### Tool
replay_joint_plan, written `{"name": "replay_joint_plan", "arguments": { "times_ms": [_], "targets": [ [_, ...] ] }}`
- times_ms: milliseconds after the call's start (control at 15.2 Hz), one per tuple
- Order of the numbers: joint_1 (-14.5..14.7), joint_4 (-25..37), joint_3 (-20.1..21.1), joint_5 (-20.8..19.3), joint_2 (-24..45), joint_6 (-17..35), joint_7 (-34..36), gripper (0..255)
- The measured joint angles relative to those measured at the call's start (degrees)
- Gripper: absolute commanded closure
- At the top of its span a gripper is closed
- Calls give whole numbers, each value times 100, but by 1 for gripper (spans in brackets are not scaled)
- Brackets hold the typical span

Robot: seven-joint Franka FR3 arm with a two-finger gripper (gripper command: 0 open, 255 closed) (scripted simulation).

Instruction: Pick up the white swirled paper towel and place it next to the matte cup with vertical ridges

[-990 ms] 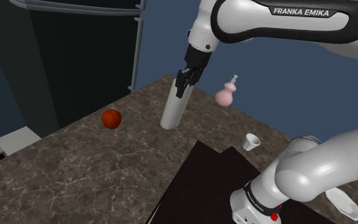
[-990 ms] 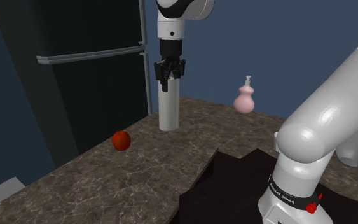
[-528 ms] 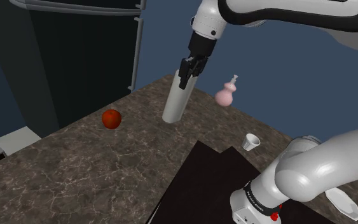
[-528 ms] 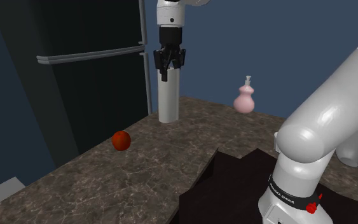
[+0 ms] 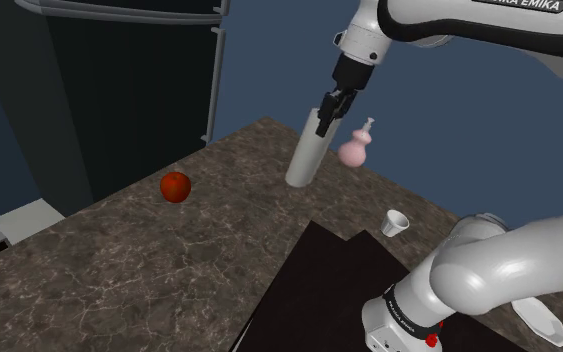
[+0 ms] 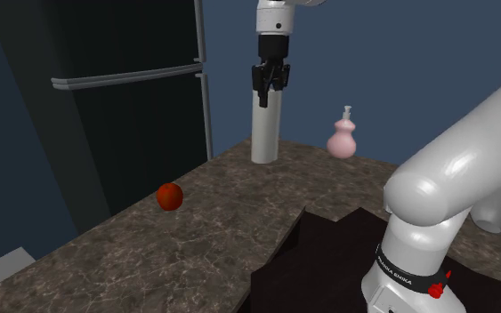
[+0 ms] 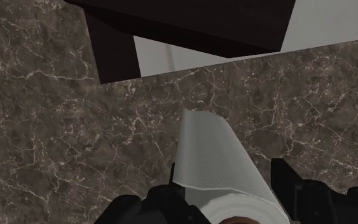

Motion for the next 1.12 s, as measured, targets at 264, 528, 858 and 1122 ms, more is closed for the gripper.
{"name": "replay_joint_plan", "arguments": {
  "times_ms": [264,528,858,1122],
  "targets": [
    [-184,-278,-429,-198,-351,-107,-539,255],
    [-378,-503,-850,-432,-567,-123,-1060,255],
    [-641,-474,-1418,-773,-628,-222,-1751,255],
    [-839,-377,-1865,-1033,-608,-284,-2295,255]
  ]
}}
